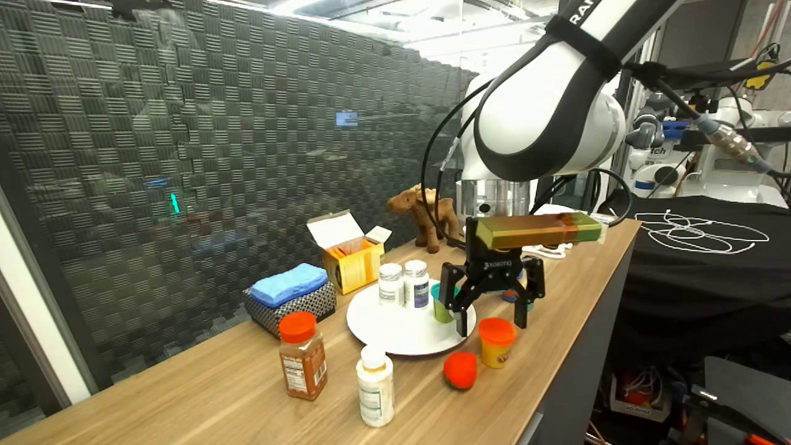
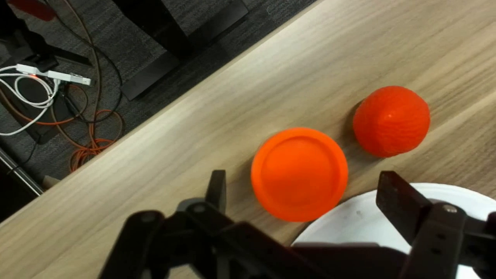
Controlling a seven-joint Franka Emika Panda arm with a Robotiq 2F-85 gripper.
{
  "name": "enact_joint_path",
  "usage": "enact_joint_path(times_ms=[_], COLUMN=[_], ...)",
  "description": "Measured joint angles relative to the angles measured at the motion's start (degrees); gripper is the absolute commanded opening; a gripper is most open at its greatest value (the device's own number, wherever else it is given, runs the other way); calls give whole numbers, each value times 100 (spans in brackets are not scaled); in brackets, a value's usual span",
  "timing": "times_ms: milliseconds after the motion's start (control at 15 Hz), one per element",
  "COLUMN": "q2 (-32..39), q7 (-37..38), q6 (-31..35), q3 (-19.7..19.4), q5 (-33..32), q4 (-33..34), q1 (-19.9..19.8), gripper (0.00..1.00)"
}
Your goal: Put all the objects surrounding the plate on the plate.
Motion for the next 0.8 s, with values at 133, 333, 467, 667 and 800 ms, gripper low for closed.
enact_joint_path(times_ms=[133,333,467,667,800], q2=[-17,-70,-98,-136,-186], q7=[84,337,523,764,961], q6=[11,8,1,0,1], q3=[12,13,13,13,13], q5=[0,-95,-157,-201,-309], q4=[4,-3,-14,-32,-43], q1=[38,87,99,102,103], gripper=[75,46,31,29,29])
